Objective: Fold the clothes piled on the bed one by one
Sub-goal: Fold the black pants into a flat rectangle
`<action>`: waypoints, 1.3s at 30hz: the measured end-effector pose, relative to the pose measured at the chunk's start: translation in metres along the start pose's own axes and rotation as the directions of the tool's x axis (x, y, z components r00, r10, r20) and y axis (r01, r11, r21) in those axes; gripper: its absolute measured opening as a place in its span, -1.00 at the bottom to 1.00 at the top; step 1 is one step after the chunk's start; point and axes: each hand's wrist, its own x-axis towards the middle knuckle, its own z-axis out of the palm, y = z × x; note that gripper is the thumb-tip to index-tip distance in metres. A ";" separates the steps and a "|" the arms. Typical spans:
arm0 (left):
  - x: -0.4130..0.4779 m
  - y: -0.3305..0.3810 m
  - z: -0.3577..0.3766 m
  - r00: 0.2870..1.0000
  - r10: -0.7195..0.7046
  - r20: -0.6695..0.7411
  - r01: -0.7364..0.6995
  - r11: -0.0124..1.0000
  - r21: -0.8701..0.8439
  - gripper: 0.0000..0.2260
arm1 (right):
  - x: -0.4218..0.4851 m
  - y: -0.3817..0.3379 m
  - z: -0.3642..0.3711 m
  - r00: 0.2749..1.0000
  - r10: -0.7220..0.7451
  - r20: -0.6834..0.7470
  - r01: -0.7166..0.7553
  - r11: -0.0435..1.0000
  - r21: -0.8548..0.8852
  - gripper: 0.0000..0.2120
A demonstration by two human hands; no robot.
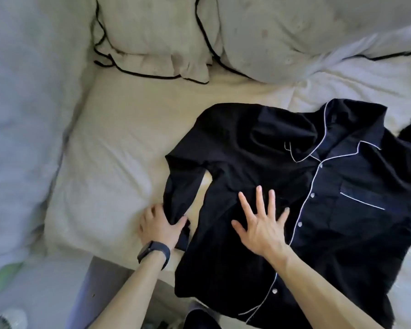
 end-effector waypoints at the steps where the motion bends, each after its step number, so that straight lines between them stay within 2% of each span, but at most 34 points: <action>1: 0.004 -0.002 -0.007 0.998 0.053 0.016 -0.052 0.997 -0.054 -0.69 | 0.003 -0.003 -0.002 0.999 0.019 0.027 -0.018 0.999 -0.041 -0.21; 2: 0.009 -0.001 -0.018 0.996 0.075 0.045 -0.067 0.984 -0.167 -0.86 | 0.005 -0.006 -0.007 0.998 0.037 0.054 -0.034 0.998 -0.058 -0.20; 3: 0.016 0.003 -0.030 0.994 0.070 0.081 -0.042 0.950 -0.310 -0.94 | 0.008 -0.009 -0.014 0.995 0.055 0.085 -0.050 0.997 -0.060 -0.19; 5: 0.032 0.008 -0.060 0.994 0.049 0.098 0.003 0.880 -0.476 -0.89 | 0.014 -0.016 -0.028 0.983 0.095 0.158 -0.088 0.995 -0.050 -0.18; 6: 0.041 0.009 -0.079 0.996 0.083 0.044 -0.053 0.883 -0.466 -0.86 | 0.017 -0.020 -0.035 0.974 0.120 0.194 -0.113 0.993 -0.046 -0.17; 8: 0.061 0.007 -0.120 0.949 0.252 -0.189 -0.301 0.903 -0.306 -0.77 | 0.023 -0.031 -0.046 0.952 0.174 0.250 -0.165 0.985 -0.058 -0.14; 9: 0.072 0.003 -0.143 0.876 0.333 -0.348 -0.418 0.885 -0.206 -0.72 | 0.026 -0.037 -0.049 0.942 0.200 0.270 -0.189 0.980 -0.068 -0.13; 11: 0.097 -0.009 -0.186 0.667 0.420 -0.616 -0.551 0.834 -0.028 -0.70 | 0.032 -0.050 -0.054 0.922 0.244 0.302 -0.225 0.970 -0.096 -0.13; 12: 0.110 -0.016 -0.204 0.575 0.425 -0.699 -0.560 0.827 0.043 -0.72 | 0.035 -0.054 -0.057 0.913 0.262 0.313 -0.238 0.964 -0.114 -0.13; 13: 0.122 -0.022 -0.215 0.538 0.417 -0.733 -0.515 0.851 0.106 -0.74 | 0.039 -0.058 -0.060 0.905 0.279 0.322 -0.248 0.959 -0.134 -0.15; 14: 0.134 -0.027 -0.220 0.574 0.411 -0.709 -0.423 0.890 0.173 -0.72 | 0.043 -0.060 -0.062 0.897 0.293 0.331 -0.255 0.955 -0.154 -0.18; 15: 0.144 -0.033 -0.220 0.682 0.403 -0.611 -0.297 0.915 0.272 -0.65 | 0.045 -0.063 -0.065 0.889 0.303 0.342 -0.256 0.950 -0.176 -0.22; 16: 0.152 -0.038 -0.214 0.820 0.366 -0.439 -0.187 0.898 0.399 -0.54 | 0.048 -0.066 -0.068 0.882 0.312 0.353 -0.256 0.947 -0.196 -0.26; 17: 0.156 -0.044 -0.206 0.927 0.280 -0.250 -0.126 0.860 0.494 -0.40 | 0.051 -0.069 -0.072 0.873 0.321 0.366 -0.258 0.943 -0.212 -0.29; 18: 0.160 -0.049 -0.196 0.979 0.170 -0.110 -0.089 0.850 0.520 -0.27 | 0.053 -0.071 -0.075 0.860 0.334 0.386 -0.262 0.938 -0.227 -0.32; 19: 0.162 -0.051 -0.184 0.992 0.104 -0.066 -0.062 0.888 0.456 -0.20 | 0.055 -0.073 -0.079 0.845 0.348 0.406 -0.265 0.932 -0.247 -0.35; 21: 0.161 -0.044 -0.164 0.984 0.047 -0.175 -0.027 0.993 0.113 -0.21 | 0.055 -0.079 -0.090 0.849 0.347 0.398 -0.224 0.919 -0.323 -0.46; 22: 0.159 -0.036 -0.155 0.967 -0.021 -0.252 -0.005 0.995 -0.100 -0.27 | 0.053 -0.082 -0.094 0.890 0.302 0.341 -0.171 0.915 -0.364 -0.56; 23: 0.157 -0.028 -0.146 0.940 -0.134 -0.315 0.034 0.953 -0.302 -0.35 | 0.052 -0.084 -0.098 0.943 0.222 0.247 -0.117 0.918 -0.379 -0.66; 24: 0.155 -0.023 -0.139 0.894 -0.284 -0.347 0.077 0.860 -0.504 -0.45 | 0.053 -0.089 -0.100 0.987 0.113 0.114 -0.066 0.935 -0.350 -0.73; 25: 0.155 -0.020 -0.134 0.828 -0.458 -0.324 0.112 0.701 -0.705 -0.57 | 0.054 -0.097 -0.103 1.000 0.001 -0.025 -0.008 0.962 -0.274 -0.77; 26: 0.156 -0.018 -0.132 0.768 -0.599 -0.225 0.135 0.495 -0.858 -0.68 | 0.057 -0.109 -0.107 0.986 -0.082 -0.144 0.056 0.983 -0.173 -0.79; 27: 0.160 -0.019 -0.130 0.740 -0.667 -0.088 0.170 0.312 -0.935 -0.74 | 0.062 -0.122 -0.112 0.962 -0.133 -0.240 0.119 0.990 -0.073 -0.80; 28: 0.166 -0.022 -0.131 0.749 -0.662 0.032 0.222 0.204 -0.954 -0.72 | 0.071 -0.136 -0.116 0.931 -0.176 -0.319 0.185 0.983 -0.001 -0.82; 30: 0.177 -0.032 -0.136 0.804 -0.576 0.146 0.296 0.176 -0.939 -0.55 | 0.094 -0.164 -0.122 0.892 -0.252 -0.375 0.296 0.953 0.064 -0.75; 32: 0.194 -0.043 -0.146 0.838 -0.505 0.205 0.320 0.152 -0.935 -0.40 | 0.122 -0.188 -0.125 0.916 -0.296 -0.272 0.320 0.946 0.049 -0.57; 34: 0.216 -0.049 -0.160 0.871 -0.422 0.251 0.318 0.096 -0.943 -0.45 | 0.147 -0.202 -0.122 0.955 -0.274 -0.117 0.275 0.961 -0.012 -0.44; 36: 0.240 -0.047 -0.177 0.926 -0.350 0.141 0.204 0.150 -0.967 -0.67 | 0.163 -0.205 -0.114 0.970 -0.231 -0.073 0.232 0.973 0.004 -0.38; 37: 0.250 -0.043 -0.188 0.949 -0.314 0.032 0.088 0.163 -0.983 -0.79 | 0.165 -0.204 -0.111 0.966 -0.223 -0.127 0.229 0.973 0.029 -0.37; 39: 0.265 -0.033 -0.210 0.938 -0.276 -0.211 -0.145 0.243 -0.959 -0.88 | 0.161 -0.198 -0.105 0.920 -0.178 -0.348 0.218 0.973 0.081 -0.38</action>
